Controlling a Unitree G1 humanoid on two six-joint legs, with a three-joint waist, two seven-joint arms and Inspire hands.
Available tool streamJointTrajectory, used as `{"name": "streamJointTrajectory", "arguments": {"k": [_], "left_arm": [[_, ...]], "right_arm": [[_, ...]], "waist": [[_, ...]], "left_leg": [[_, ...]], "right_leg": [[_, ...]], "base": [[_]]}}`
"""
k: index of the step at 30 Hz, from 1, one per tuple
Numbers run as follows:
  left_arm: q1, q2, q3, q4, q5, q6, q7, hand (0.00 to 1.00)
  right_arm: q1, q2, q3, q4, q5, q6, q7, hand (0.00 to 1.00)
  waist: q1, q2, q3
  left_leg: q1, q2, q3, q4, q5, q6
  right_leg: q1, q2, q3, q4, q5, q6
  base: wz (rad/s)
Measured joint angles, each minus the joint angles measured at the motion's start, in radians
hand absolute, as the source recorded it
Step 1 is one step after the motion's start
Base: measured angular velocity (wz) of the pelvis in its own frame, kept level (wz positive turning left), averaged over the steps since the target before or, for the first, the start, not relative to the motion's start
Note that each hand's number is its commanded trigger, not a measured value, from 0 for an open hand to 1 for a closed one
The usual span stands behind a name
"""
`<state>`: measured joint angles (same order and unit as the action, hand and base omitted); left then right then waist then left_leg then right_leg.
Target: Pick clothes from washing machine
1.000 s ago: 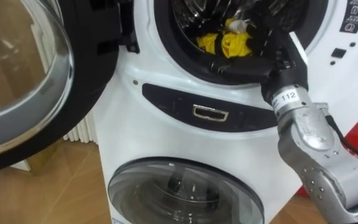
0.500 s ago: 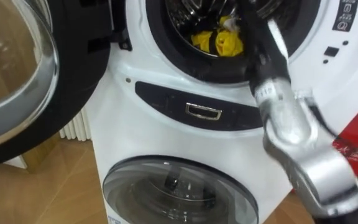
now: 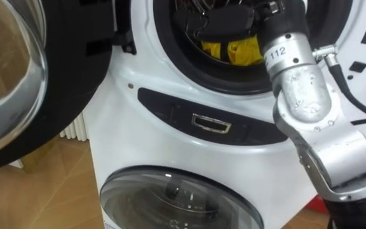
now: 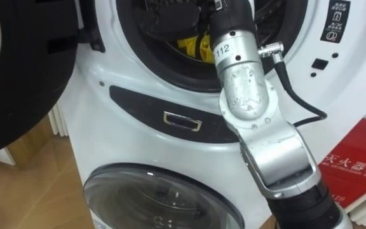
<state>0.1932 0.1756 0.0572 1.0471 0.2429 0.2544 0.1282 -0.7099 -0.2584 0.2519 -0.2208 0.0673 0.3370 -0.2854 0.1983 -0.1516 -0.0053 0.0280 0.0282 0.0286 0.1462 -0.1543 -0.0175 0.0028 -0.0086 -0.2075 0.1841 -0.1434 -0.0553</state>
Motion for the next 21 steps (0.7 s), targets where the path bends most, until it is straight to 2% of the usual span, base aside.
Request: {"name": "streamJointTrajectory", "arguments": {"k": [6, 9, 12, 15, 17, 18, 20, 21], "left_arm": [[-0.004, 0.0, 0.005, 0.007, 0.001, -0.003, 0.0, 0.0], [0.0, 0.0, 0.019, 0.012, -0.003, -0.004, 0.0, 0.0], [0.0, 0.0, 0.021, 0.01, 0.003, 0.001, -0.001, 0.0], [0.019, -0.005, 0.061, -0.018, 0.002, 0.007, -0.005, 0.0], [0.018, -0.005, 0.067, -0.026, -0.013, 0.009, -0.014, 0.0], [0.019, -0.005, 0.069, -0.028, -0.018, 0.009, -0.015, 0.0], [0.018, -0.005, 0.071, -0.035, -0.036, 0.009, -0.019, 0.0], [0.016, -0.004, 0.071, -0.035, -0.036, 0.008, -0.02, 0.0]], "right_arm": [[0.0, -0.002, -0.001, -0.001, -0.002, -0.001, 0.007, 0.0], [0.0, -0.016, -0.003, -0.001, -0.045, -0.001, 0.032, 0.0], [0.0, -0.055, -0.013, 0.0, -0.116, -0.001, 0.075, 0.0], [0.0, -0.117, -0.047, 0.029, -0.129, -0.001, 0.136, 0.0], [-0.008, -0.177, -0.052, 0.065, -0.159, -0.024, 0.186, 0.0], [-0.013, -0.193, -0.052, 0.077, -0.16, -0.033, 0.203, 0.0], [-0.032, -0.249, -0.051, 0.122, -0.19, -0.062, 0.274, 0.0], [-0.033, -0.265, -0.047, 0.138, -0.189, -0.076, 0.292, 0.0]], "waist": [[-0.001, 0.0, 0.0002], [-0.004, -0.002, -0.0002], [-0.02, -0.005, -0.0014], [-0.027, -0.011, -0.0018], [-0.032, -0.015, 0.0022], [-0.034, -0.015, 0.0041], [-0.037, -0.024, 0.0061], [-0.038, -0.028, 0.012]], "left_leg": [[0.001, 0.0, 0.001, 0.001, -0.003, 0.001], [0.0, -0.001, 0.0, 0.001, -0.003, 0.001], [-0.006, -0.004, -0.006, 0.006, -0.005, 0.003], [-0.005, -0.006, -0.006, 0.008, -0.006, 0.005], [0.0, -0.007, -0.007, 0.008, -0.008, 0.007], [0.001, -0.007, -0.007, 0.009, -0.008, 0.007], [0.004, -0.007, -0.009, 0.009, -0.008, 0.007], [0.009, -0.007, -0.009, 0.009, -0.008, 0.007]], "right_leg": [[0.001, 0.001, 0.003, -0.002, -0.001, 0.0], [0.0, -0.001, -0.001, 0.0, -0.001, 0.001], [0.001, -0.004, -0.008, 0.0, -0.006, 0.004], [0.006, -0.007, -0.014, -0.002, -0.008, 0.006], [0.012, -0.009, -0.015, -0.003, -0.009, 0.007], [0.014, -0.009, -0.017, -0.004, -0.01, 0.007], [0.02, -0.009, -0.015, -0.005, -0.01, 0.008], [0.026, -0.009, -0.015, -0.006, -0.01, 0.008]], "base": [[0.0], [0.0], [0.09], [0.06], [0.0], [0.03], [0.0], [0.04]]}}
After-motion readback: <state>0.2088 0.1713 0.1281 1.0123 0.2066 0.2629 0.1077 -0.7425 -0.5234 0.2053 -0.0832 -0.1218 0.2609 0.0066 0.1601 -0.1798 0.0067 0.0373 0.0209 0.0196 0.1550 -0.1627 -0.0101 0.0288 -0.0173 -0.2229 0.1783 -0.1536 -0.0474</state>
